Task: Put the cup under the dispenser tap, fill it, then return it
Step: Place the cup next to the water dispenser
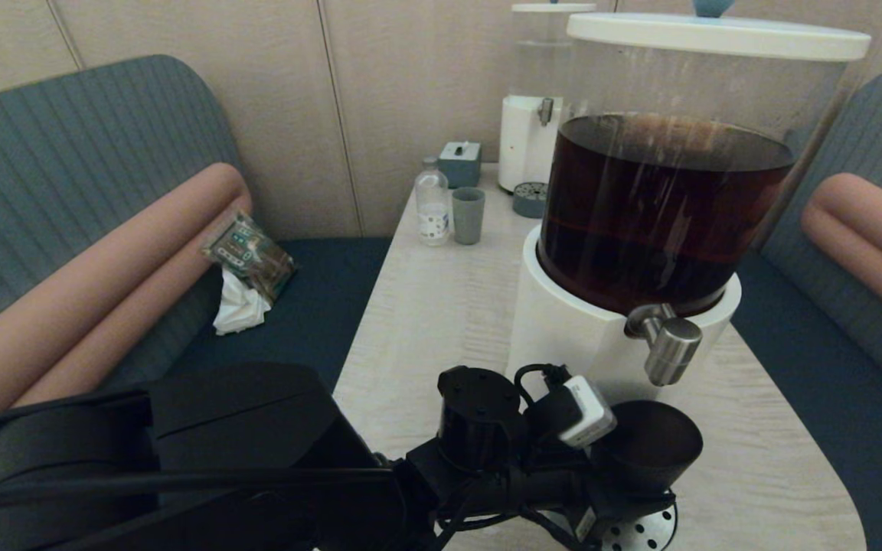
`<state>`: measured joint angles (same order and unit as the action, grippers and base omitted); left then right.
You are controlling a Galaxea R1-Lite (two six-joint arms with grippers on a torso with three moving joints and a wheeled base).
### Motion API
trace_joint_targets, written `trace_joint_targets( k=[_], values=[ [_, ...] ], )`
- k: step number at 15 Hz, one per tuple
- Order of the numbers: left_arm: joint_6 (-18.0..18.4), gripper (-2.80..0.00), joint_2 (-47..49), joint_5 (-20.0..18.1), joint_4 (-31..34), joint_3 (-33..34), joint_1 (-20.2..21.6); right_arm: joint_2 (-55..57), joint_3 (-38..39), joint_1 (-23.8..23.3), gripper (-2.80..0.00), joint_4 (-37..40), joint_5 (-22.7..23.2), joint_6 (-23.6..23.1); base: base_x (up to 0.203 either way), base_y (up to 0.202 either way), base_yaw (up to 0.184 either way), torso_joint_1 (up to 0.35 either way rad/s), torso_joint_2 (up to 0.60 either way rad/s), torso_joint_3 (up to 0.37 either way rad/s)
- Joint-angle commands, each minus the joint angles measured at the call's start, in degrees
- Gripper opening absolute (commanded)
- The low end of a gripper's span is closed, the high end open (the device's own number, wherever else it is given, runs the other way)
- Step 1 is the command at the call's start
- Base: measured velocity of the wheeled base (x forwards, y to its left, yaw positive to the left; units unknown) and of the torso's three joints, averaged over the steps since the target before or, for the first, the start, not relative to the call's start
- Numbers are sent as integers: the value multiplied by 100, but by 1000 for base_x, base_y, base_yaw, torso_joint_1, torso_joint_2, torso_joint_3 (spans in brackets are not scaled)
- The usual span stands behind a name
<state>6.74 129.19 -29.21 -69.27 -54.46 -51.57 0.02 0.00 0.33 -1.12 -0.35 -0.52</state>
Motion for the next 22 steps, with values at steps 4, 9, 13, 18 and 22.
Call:
trace_joint_targets(
  k=[4,9,13,18,22],
  values=[
    [-38,-280,-801,227,-78,798,-55,-38,35,2,-280,-2,0,0,0,0,0,0,0,0],
    [-468,-280,-1616,866,-112,1734,-49,-38,35,2,-280,-2,0,0,0,0,0,0,0,0],
    [-778,-280,-2203,1402,-103,2192,288,-38,35,2,-280,-2,0,0,0,0,0,0,0,0],
    [-1013,-280,-2282,1944,-110,2077,1304,-38,35,2,-280,-2,0,0,0,0,0,0,0,0],
    [-1007,-280,-1694,1932,-214,1301,2135,-38,35,2,-280,-2,0,0,0,0,0,0,0,0]
  ],
)
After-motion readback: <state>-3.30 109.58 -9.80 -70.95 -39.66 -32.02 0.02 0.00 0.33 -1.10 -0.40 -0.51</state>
